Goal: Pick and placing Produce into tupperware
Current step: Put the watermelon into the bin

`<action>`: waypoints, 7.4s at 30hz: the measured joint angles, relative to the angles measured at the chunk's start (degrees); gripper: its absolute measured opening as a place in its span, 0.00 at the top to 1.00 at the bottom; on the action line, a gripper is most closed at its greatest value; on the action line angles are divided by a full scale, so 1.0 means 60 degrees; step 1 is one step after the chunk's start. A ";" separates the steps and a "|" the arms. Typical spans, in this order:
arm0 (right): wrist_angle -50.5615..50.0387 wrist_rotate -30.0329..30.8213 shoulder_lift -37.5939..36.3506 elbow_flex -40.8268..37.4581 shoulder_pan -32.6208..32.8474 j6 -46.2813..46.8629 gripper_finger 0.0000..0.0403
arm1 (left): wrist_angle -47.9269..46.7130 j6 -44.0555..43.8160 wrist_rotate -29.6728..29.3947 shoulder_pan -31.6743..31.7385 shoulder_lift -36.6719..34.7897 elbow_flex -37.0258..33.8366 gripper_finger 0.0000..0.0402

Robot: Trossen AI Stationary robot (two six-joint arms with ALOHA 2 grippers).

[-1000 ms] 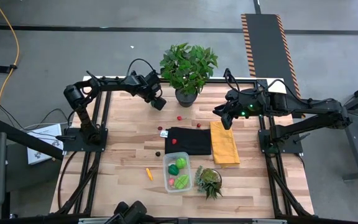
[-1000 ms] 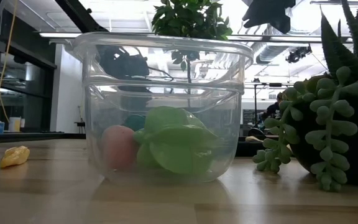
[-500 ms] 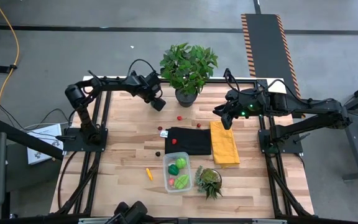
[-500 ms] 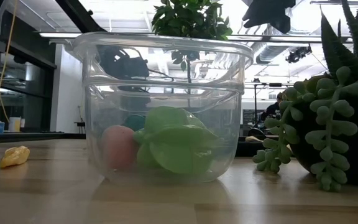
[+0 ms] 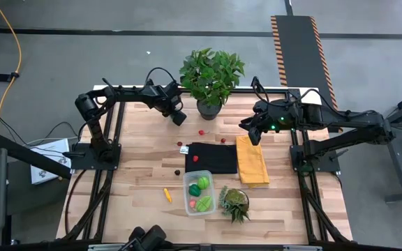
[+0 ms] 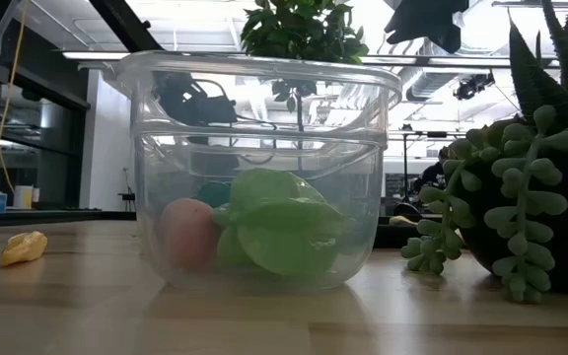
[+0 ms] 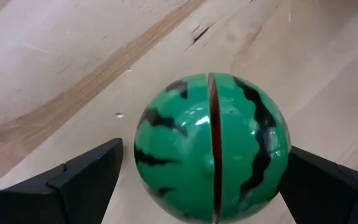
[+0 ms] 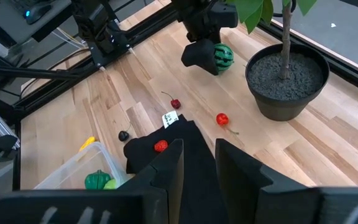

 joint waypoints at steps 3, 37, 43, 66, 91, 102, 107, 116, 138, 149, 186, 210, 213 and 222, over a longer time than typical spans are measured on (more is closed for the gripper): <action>0.0000 0.0004 0.0000 0.0000 0.0000 0.0000 0.79 | 0.0173 -0.0073 0.0000 0.0000 0.0000 0.0000 0.05; -0.0003 0.0040 0.0000 0.0000 0.0000 0.0000 0.79 | 0.0916 -0.0466 0.0076 0.0000 0.0000 0.0004 0.05; -0.0001 0.0040 0.0000 0.0000 0.0000 0.0000 0.79 | 0.0740 -0.0313 0.0080 0.0000 0.0000 0.0004 0.14; -0.0004 0.0036 0.0000 0.0000 0.0000 -0.0036 0.79 | 0.0415 -0.0193 0.0335 0.0000 -0.0002 0.0007 0.26; -0.0007 0.0032 0.0000 0.0000 0.0000 -0.0036 0.79 | 0.0108 -0.0142 0.0431 0.0000 -0.0007 0.0011 0.27; -0.0007 0.0029 0.0000 0.0000 0.0000 -0.0036 0.79 | 0.0080 -0.0144 0.0324 0.0000 0.0004 0.0004 0.31; -0.0007 0.0029 -0.0002 0.0000 0.0000 -0.0036 0.79 | 0.0084 -0.0146 0.0324 0.0000 0.0004 0.0004 0.29; -0.0007 0.0029 -0.0001 0.0000 0.0000 -0.0020 0.79 | 0.0043 -0.0146 0.0142 0.0000 0.0004 0.0004 0.29; -0.0007 0.0004 -0.0001 0.0000 0.0001 -0.0001 0.79 | 0.0007 -0.0146 0.0106 0.0003 -0.0004 0.0004 0.31; -0.0007 0.0051 0.0000 0.0000 0.0004 0.0000 0.79 | -0.0022 -0.0146 -0.0031 0.0000 -0.0007 0.0004 0.31; -0.0007 0.0033 0.0000 0.0000 0.0004 0.0040 0.79 | -0.0007 -0.0157 -0.0183 0.0000 -0.0007 0.0007 0.32; -0.0006 -0.0007 0.0000 0.0000 0.0004 0.0036 0.79 | -0.0863 -0.0152 0.0154 0.0000 -0.0066 0.0018 0.31; -0.0004 -0.0004 0.0000 0.0000 0.0004 0.0036 0.79 | -0.0967 -0.0149 0.0189 0.0000 -0.0066 0.0018 0.31; -0.0004 0.0007 0.0000 0.0003 0.0003 0.0004 0.79 | -0.1093 -0.0106 0.0146 0.0000 -0.0597 -0.0015 0.31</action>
